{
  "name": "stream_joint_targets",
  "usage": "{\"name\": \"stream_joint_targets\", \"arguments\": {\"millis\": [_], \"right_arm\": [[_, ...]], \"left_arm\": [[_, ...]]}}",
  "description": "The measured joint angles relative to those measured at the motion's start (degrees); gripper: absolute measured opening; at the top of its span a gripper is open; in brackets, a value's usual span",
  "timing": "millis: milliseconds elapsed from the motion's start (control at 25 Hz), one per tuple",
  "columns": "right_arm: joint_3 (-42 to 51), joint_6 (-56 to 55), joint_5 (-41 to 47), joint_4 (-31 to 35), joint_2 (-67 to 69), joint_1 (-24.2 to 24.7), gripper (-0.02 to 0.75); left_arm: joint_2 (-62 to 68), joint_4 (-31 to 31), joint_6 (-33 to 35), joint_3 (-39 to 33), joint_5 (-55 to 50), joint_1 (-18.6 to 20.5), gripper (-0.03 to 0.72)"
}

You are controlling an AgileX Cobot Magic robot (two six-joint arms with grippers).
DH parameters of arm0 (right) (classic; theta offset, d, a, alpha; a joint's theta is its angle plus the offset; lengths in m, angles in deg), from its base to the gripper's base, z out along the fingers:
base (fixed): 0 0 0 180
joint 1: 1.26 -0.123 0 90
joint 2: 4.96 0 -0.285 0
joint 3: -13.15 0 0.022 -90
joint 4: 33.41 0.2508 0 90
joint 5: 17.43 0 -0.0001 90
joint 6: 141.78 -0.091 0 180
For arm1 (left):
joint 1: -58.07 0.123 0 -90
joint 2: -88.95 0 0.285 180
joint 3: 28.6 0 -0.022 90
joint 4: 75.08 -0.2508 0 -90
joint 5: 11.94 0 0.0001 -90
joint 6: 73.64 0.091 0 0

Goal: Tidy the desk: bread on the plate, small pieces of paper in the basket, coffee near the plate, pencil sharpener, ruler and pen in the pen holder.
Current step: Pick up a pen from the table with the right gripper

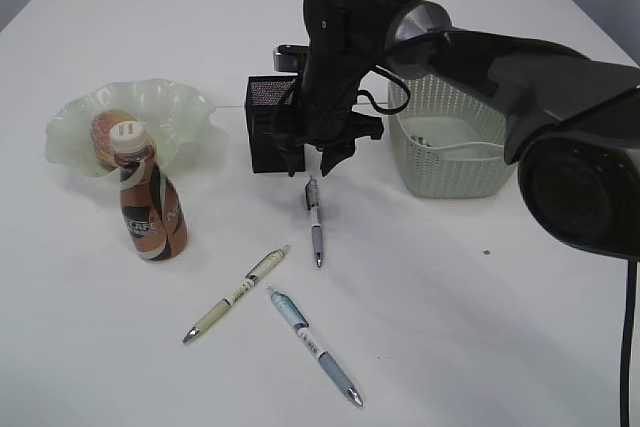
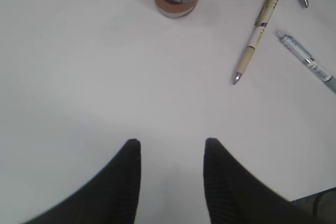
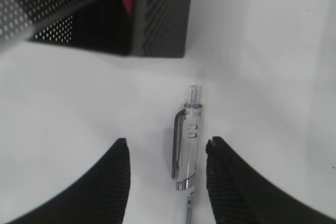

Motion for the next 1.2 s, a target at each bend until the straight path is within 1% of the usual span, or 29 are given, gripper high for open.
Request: {"name": "stream_joint_targets", "arguments": {"millis": [440, 560, 800, 840, 1000, 1200], "right_arm": [[-0.1, -0.6, -1.0, 0.1, 0.1, 0.0, 0.352], [0.2, -1.5, 0.0, -1.1, -0.9, 0.0, 0.352], [0.7, -1.9, 1.6, -1.3, -5.3, -0.1, 0.354], [0.7, -1.9, 1.6, -1.0, -6.2, -0.1, 0.358], [0.7, -1.7, 1.7, 1.8, -8.0, 0.0, 0.418], [0.9, -1.5, 1.9, 2.9, -8.3, -0.4, 0.434]], "left_arm": [[0.0, 0.0, 0.0, 0.0, 0.1, 0.0, 0.298], [0.0, 0.0, 0.0, 0.0, 0.1, 0.0, 0.298], [0.0, 0.0, 0.0, 0.0, 0.1, 0.0, 0.298], [0.0, 0.0, 0.0, 0.0, 0.2, 0.0, 0.298], [0.0, 0.0, 0.0, 0.0, 0.2, 0.0, 0.298], [0.0, 0.0, 0.0, 0.0, 0.0, 0.0, 0.298]]}}
